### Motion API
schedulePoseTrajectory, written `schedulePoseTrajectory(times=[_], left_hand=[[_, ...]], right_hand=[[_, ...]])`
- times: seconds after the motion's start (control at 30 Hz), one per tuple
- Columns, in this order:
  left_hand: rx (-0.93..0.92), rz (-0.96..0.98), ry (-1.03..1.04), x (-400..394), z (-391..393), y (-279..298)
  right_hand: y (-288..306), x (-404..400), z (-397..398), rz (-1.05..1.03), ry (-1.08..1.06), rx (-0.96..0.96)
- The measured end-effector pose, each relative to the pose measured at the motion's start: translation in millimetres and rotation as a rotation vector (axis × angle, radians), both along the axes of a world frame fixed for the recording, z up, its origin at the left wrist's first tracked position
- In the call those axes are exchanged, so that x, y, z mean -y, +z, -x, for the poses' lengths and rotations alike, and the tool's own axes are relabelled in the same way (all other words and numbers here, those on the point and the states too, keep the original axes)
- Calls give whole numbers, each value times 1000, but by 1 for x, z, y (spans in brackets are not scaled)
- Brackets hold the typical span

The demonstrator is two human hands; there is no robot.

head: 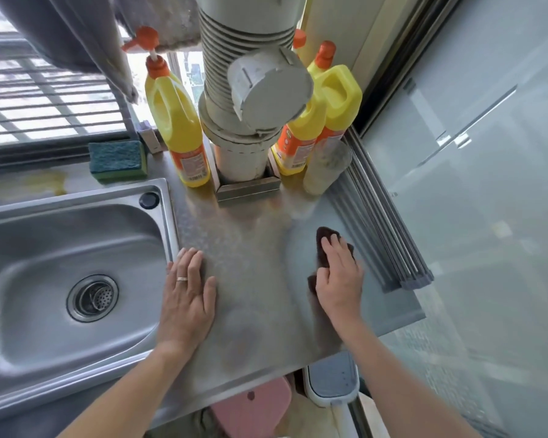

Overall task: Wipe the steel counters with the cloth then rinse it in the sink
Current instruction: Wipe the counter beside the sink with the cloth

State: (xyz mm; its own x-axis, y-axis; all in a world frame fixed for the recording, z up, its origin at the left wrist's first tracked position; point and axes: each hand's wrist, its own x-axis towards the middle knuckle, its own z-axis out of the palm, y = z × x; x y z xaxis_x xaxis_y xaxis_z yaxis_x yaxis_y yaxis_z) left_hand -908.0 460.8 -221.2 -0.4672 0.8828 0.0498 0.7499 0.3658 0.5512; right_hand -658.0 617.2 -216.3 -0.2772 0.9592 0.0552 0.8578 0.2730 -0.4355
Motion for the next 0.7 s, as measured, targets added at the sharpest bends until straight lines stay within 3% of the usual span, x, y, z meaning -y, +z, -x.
schedulePoseTrajectory(times=[0.23,0.47,0.57,0.7], left_hand=[[11,10,2,1,1,1],[19,13,-6,2,1,2],[9,3,-2,2,2,0],[13,-20,0,1,1,0]], right_hand=[[-3,53,57,23,248,-75],[-1,32,27,12,445,-83],[4,18,-2,-11,389,-60],[1,0,-53,-37,79,-52]])
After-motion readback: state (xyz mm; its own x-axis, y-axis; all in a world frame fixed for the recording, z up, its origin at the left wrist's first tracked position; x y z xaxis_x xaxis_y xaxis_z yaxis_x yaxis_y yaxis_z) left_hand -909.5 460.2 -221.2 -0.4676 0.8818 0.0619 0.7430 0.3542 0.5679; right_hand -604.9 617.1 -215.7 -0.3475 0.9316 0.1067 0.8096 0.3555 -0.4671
